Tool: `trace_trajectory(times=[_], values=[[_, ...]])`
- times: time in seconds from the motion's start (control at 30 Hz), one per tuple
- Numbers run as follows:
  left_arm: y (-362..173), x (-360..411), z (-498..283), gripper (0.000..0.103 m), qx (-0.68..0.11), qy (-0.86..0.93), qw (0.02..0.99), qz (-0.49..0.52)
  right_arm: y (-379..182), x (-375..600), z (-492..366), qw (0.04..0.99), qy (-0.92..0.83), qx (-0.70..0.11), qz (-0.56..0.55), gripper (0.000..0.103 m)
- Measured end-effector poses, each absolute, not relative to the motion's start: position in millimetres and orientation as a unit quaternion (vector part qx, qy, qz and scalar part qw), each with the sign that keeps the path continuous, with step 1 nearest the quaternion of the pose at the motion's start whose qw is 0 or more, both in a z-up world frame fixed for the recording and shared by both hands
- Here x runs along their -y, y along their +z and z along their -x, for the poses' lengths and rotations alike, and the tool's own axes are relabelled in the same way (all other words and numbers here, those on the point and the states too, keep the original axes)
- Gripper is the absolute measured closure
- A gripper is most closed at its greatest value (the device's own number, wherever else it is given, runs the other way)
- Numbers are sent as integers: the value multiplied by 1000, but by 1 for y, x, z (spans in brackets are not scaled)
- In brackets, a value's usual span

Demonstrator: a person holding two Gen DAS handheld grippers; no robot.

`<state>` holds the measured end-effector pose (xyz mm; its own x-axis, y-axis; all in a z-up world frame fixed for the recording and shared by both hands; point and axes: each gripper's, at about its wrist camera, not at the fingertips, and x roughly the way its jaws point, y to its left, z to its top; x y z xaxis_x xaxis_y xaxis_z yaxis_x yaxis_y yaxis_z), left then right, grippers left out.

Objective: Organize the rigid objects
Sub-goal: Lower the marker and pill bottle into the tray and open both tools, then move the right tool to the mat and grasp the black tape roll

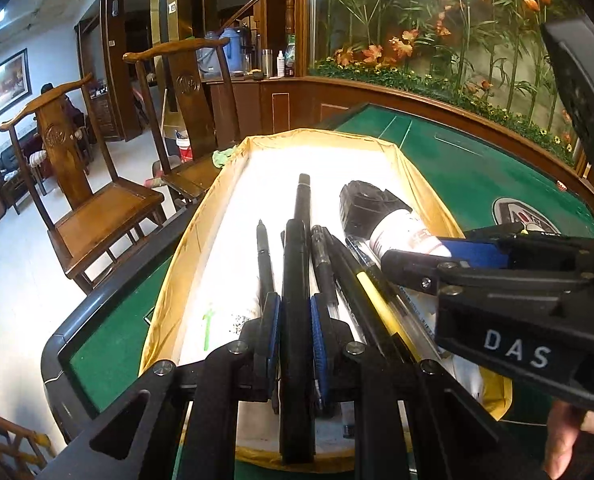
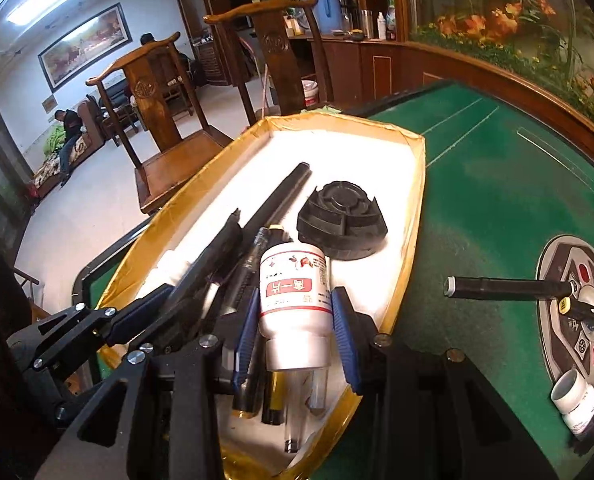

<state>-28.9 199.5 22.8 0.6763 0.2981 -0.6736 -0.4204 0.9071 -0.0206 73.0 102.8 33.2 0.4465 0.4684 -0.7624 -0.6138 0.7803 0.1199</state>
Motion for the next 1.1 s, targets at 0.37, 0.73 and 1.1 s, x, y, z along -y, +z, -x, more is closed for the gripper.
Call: trace_trajectory(times=[0.37, 0.73, 1.1], values=[[11, -209, 15, 77, -389, 166, 897, 129, 27, -109, -80, 852, 302, -419, 86, 67], [18, -197, 30, 25, -371, 178, 902, 126, 43, -89, -62, 859, 317, -396, 75, 60], [42, -179, 68, 22, -308, 190, 920, 154, 65, 12, -39, 882, 302, -361, 17, 60]])
